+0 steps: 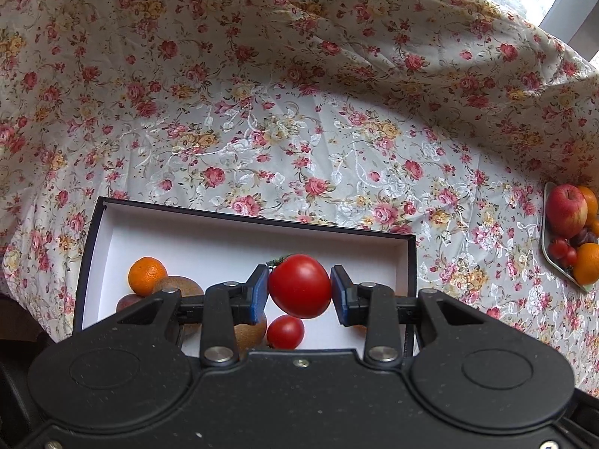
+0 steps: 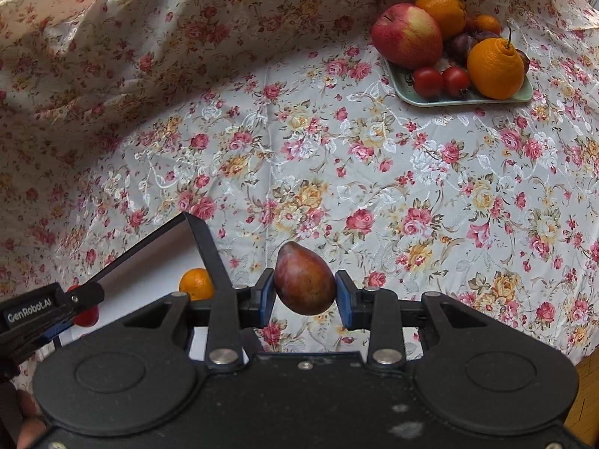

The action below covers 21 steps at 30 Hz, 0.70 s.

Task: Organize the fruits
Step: 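Lower tomato and plum into the box and open both tools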

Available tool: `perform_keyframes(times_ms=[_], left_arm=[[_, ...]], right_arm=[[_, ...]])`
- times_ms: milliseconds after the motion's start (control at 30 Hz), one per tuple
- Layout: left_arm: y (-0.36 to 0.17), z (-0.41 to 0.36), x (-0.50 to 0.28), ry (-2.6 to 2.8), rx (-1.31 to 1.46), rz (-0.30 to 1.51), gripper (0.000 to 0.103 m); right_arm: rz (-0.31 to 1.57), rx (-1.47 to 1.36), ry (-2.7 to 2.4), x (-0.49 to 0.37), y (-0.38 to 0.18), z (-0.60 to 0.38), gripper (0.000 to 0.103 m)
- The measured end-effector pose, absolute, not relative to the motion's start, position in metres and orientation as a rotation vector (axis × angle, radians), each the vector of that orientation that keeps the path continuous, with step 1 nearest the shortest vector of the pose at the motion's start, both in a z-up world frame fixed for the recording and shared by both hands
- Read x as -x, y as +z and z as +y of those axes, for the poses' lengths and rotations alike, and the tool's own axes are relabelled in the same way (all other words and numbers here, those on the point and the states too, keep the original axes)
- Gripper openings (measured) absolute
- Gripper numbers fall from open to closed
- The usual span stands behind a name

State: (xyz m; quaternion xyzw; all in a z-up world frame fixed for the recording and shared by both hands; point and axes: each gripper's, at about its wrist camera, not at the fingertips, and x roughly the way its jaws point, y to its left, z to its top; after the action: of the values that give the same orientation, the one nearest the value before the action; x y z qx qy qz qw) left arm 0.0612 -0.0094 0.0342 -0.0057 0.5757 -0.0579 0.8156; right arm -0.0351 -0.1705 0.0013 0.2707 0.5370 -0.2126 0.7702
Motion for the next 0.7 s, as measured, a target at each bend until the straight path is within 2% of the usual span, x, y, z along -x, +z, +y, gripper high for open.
perform_keyframes(times_ms=[267, 700], left_arm=[[0.031, 0.027, -0.054, -0.069, 0.026, 1.223, 0.044], [0.021, 0.070, -0.057, 0.007, 0.048, 1.227, 0.044]], right_arm=[[1.197, -0.546, -0.314, 0.058, 0.014, -0.123, 0.036], [1.265, -0.526, -0.245, 0.068, 0.003, -0.075, 0.036]])
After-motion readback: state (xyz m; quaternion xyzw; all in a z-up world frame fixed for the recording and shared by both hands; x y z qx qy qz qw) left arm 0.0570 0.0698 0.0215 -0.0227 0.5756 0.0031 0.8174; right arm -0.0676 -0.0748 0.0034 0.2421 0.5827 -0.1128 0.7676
